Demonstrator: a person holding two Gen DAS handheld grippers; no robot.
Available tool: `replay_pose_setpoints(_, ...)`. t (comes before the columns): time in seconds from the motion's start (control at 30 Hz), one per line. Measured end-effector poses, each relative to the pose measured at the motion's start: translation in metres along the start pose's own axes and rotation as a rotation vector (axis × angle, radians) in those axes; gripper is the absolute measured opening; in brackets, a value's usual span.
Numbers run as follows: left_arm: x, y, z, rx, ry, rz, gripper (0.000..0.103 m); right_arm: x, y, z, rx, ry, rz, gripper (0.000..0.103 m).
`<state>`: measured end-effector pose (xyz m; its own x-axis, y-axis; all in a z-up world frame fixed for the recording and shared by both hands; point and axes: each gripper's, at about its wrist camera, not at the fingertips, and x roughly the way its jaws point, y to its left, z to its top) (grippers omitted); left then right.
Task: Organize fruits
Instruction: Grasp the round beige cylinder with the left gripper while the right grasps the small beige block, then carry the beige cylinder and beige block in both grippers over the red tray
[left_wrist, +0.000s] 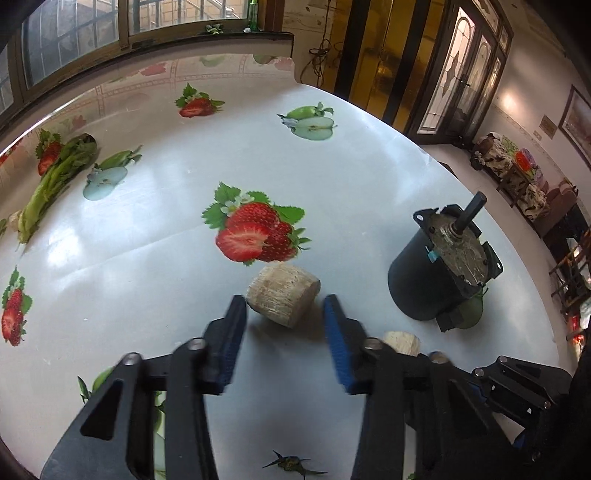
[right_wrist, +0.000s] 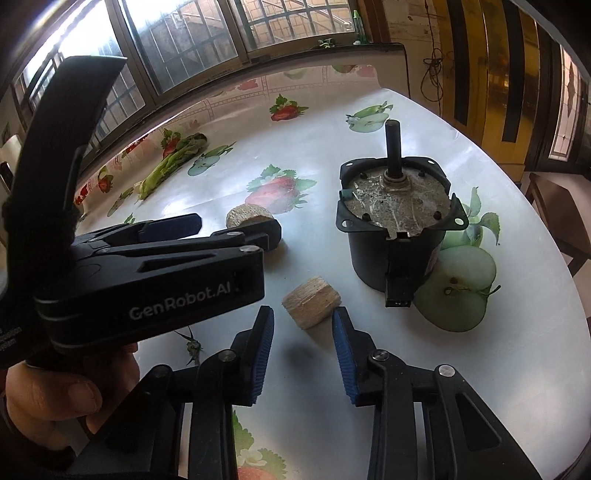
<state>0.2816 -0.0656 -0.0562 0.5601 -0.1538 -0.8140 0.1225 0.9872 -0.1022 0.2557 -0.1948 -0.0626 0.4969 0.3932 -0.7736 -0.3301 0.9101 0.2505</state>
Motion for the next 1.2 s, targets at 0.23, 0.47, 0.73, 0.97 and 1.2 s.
replay_pose_setpoints(0.23, -0.037, 0.007, -0.011, 0.006, -0.046, -0.008, 0.006, -0.013, 0.003, -0.005, -0.009, -0.018, 0.011, 0.009)
replay_pose_setpoints(0.47, -0.035, 0.014, 0.006, -0.022, -0.043, 0.018, 0.032, -0.013, 0.006, 0.003, 0.033, -0.032, 0.009, 0.053)
replay_pose_setpoints(0.73, 0.010, -0.008, 0.012, 0.051, 0.022, -0.005, 0.033, 0.005, 0.000, 0.005, 0.048, -0.010, -0.042, 0.027)
replay_pose_setpoints(0.97, -0.005, -0.011, 0.004, 0.088, -0.008, -0.019, 0.024, -0.015, -0.008, -0.002, 0.080, -0.038, 0.004, 0.027)
replay_pose_setpoints(1.2, -0.064, 0.005, -0.032, 0.018, -0.028, 0.002, 0.024, -0.046, 0.009, -0.015, 0.048, -0.057, 0.086, 0.027)
